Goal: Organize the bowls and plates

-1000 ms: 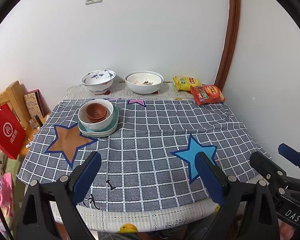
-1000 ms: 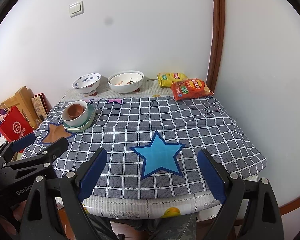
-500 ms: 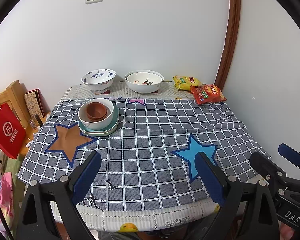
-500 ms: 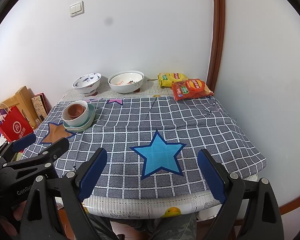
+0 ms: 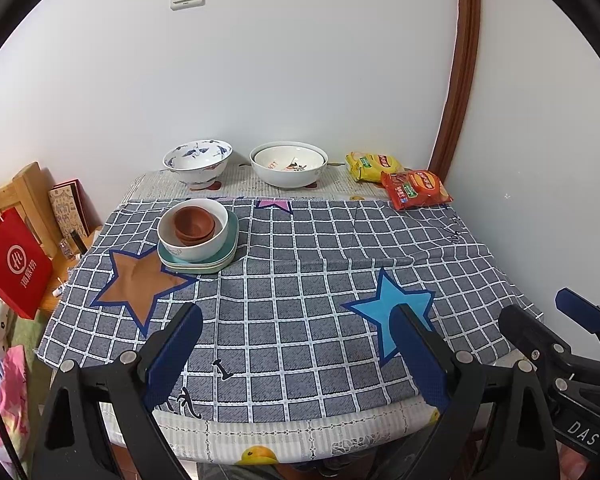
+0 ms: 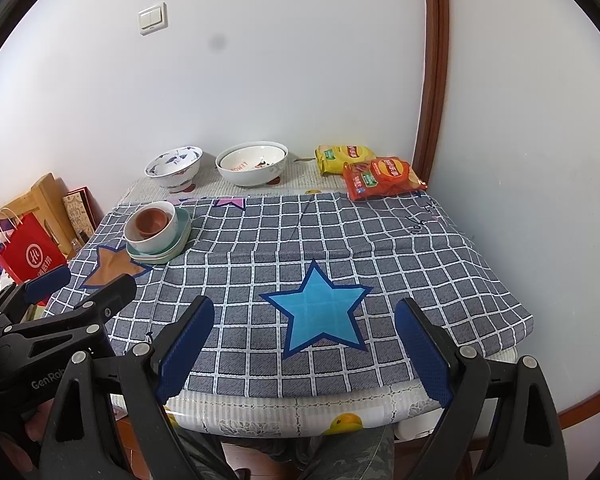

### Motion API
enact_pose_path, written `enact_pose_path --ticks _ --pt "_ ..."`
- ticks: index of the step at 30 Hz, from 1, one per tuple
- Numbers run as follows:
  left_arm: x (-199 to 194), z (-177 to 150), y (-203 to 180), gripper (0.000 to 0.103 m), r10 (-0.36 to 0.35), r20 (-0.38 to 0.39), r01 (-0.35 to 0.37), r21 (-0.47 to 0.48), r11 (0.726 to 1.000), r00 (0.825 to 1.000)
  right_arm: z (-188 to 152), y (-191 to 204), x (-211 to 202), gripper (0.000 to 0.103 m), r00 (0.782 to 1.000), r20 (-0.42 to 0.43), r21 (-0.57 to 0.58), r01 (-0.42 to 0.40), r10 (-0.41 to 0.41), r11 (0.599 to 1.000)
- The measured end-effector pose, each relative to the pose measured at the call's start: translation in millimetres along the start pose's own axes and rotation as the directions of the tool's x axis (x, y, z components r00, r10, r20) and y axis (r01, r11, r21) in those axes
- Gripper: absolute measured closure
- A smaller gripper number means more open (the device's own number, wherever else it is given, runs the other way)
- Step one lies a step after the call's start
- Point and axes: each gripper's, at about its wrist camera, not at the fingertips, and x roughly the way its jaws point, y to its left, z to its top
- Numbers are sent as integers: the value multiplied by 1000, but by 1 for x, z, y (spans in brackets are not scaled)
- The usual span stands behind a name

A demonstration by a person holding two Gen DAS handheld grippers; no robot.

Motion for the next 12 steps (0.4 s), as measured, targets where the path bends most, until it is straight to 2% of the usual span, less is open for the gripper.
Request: enact_pose_path --ticks 12 --pt "0 6 2 8 21 10 -21 12 1000 1000 -1 0 6 12 1000 -5 9 -9 9 1000"
